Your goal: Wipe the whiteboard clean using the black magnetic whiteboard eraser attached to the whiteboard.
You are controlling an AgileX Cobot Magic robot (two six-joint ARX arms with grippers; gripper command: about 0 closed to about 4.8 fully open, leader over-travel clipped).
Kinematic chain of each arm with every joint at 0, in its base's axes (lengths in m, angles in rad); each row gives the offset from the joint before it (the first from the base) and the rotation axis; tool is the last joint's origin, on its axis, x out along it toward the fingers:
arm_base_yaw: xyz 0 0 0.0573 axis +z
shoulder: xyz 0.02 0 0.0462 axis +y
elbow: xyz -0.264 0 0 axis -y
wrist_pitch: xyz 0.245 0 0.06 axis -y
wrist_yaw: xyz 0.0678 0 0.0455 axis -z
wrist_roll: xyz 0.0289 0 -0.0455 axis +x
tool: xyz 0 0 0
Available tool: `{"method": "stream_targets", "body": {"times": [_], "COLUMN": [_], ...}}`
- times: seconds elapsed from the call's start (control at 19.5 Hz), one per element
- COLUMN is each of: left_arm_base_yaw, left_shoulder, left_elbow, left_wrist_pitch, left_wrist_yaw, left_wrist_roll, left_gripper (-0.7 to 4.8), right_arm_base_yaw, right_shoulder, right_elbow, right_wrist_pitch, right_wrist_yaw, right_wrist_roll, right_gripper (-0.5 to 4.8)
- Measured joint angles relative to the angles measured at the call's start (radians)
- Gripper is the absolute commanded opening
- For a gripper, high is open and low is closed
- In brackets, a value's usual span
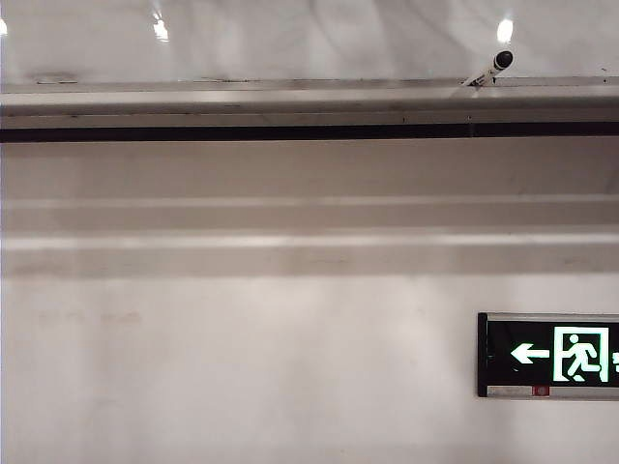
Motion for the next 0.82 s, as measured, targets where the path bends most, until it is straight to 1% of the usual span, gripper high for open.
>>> {"method": "stream_targets", "body": {"times": [0.15, 0.46, 0.56, 0.67, 0.82], "left_arm_base_yaw": [0.000, 0.000, 0.000, 0.000, 0.000], "left_shoulder": [0.000, -0.002, -0.003, -0.004, -0.004], "left_elbow": [0.000, 0.000, 0.000, 0.000, 0.000], "left_wrist_pitch": [-0.001, -0.003, -0.008, -0.010, -0.010], "left_wrist_yaw": [0.003, 0.018, 0.018, 0.018, 0.018], "left_wrist_roll": [0.000, 0.000, 0.000, 0.000, 0.000], "left_gripper": [-0.05, -0.05, -0.05, -0.05, -0.05], "right_arm_base_yaw": [0.016, 0.023, 0.035, 0.059, 0.076], "right_shoulder": [0.000, 0.033, 0.049, 0.055, 0.053], "right_elbow": [0.000, 0.002, 0.028, 0.087, 0.145], "right_wrist_pitch": [0.035, 0.050, 0.031, -0.036, -0.086], "right_wrist_yaw": [0.000, 0.002, 0.029, 0.066, 0.063], "right_wrist_roll": [-0.012, -0.021, -0.060, -0.086, -0.090], "right_gripper": [1.44, 1.44, 1.44, 1.44, 1.43]}}
